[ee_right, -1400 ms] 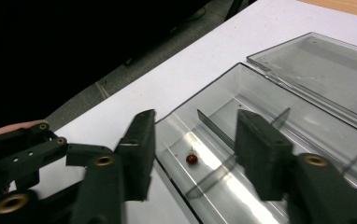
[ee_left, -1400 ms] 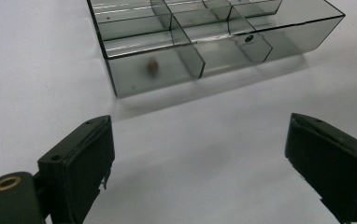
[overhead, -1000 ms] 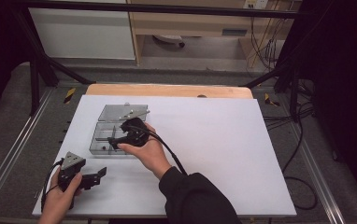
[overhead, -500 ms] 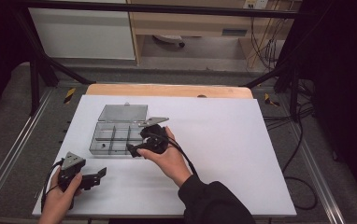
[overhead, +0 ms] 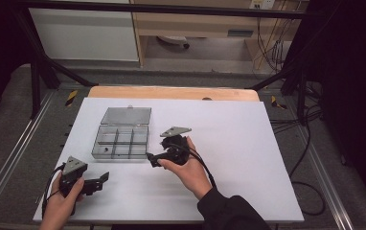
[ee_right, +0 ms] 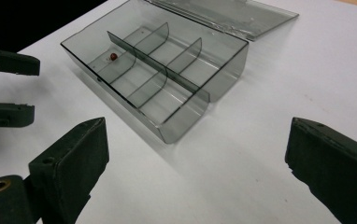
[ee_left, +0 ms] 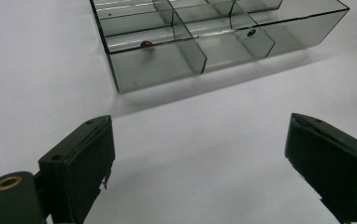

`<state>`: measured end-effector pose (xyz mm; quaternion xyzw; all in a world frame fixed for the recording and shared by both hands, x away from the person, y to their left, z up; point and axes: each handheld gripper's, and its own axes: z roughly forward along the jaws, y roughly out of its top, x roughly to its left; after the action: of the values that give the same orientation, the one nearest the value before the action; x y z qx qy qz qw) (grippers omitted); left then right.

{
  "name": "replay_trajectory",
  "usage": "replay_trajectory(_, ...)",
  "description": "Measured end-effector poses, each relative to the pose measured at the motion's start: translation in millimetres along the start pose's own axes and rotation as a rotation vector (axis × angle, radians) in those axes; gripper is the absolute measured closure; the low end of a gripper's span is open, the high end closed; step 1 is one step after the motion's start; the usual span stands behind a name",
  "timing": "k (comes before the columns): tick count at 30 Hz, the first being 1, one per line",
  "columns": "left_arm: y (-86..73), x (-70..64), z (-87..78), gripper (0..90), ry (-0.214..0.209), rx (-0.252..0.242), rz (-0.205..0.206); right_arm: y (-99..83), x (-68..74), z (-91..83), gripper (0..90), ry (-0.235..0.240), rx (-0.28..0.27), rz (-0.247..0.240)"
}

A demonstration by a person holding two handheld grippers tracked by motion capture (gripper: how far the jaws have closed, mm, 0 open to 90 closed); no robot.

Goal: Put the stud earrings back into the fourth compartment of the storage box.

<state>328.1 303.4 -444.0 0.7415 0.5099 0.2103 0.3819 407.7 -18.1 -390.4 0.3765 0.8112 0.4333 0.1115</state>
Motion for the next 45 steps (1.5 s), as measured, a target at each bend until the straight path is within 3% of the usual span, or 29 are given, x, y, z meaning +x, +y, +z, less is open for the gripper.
replay_trajectory(24, -4.4, -1.3, -8.0, 8.9, 0.003, -0.009, -0.009, -50.3, -33.9, -26.0, 14.8, -0.045, 0.011, 0.094)
replay_trajectory(31, -8.2, -2.0, -12.5, 8.7, 0.005, -0.009, -0.01, -63.2, -40.7, -27.3, 28.1, -0.038, 0.023, 0.103)
replay_trajectory(38, -8.4, 2.3, -14.5, 8.7, 0.008, -0.02, -0.036, -73.0, -35.3, -21.2, 44.1, -0.01, 0.072, 0.082)
replay_trajectory(45, -8.2, 1.6, -13.4, 8.9, 0.003, -0.012, -0.026, -78.8, -28.3, -11.2, 60.3, 0.018, 0.083, 0.055)
